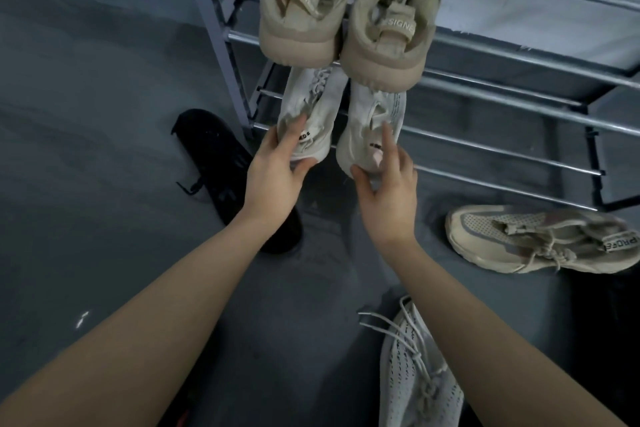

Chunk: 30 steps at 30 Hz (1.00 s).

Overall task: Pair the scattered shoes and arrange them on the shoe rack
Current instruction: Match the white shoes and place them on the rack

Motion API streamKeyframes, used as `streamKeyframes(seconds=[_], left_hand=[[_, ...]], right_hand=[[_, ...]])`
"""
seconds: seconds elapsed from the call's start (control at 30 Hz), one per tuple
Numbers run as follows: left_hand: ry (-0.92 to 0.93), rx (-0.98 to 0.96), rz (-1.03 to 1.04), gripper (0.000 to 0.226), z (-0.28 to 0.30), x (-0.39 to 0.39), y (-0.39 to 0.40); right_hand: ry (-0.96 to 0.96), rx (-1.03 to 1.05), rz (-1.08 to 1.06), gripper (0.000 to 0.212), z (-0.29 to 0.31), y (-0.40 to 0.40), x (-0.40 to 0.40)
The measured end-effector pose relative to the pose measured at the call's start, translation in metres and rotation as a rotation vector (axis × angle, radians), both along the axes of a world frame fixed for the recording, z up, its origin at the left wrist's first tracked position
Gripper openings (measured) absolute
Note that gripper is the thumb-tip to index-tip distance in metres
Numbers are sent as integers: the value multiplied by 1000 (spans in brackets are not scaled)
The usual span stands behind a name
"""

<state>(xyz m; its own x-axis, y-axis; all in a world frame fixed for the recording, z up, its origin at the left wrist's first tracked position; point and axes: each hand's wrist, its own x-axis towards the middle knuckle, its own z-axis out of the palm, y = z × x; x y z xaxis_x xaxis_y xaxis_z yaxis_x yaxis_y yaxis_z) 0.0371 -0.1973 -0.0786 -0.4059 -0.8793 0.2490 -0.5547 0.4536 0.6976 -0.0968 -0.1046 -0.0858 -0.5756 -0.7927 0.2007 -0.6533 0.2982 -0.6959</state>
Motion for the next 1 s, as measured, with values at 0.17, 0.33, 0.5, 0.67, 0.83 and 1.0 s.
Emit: streamKeyframes(seconds=[0.17,0.33,0.5,0.67,0.83,1.0], left_hand=[[-48,133,9,75,-2,-5,0],[-74,182,-26,74,3,-11,-13],[82,52,44,67,8,-8,-12],[-68,74,10,68,9,-3,-24],[-200,81,30,69,0,5,-31],[-162,42,38,71,1,5,-29]], right_hand=[[-16,134,-40,90,1,-6,-3],[-31,154,-43,87,7,-19,-3],[-75,0,-50,73,9,-22,-2],[-45,62,-37,76,3,-31,7],[-16,96,-18,78,3,-36,10],[77,160,-19,80,5,-40,8]])
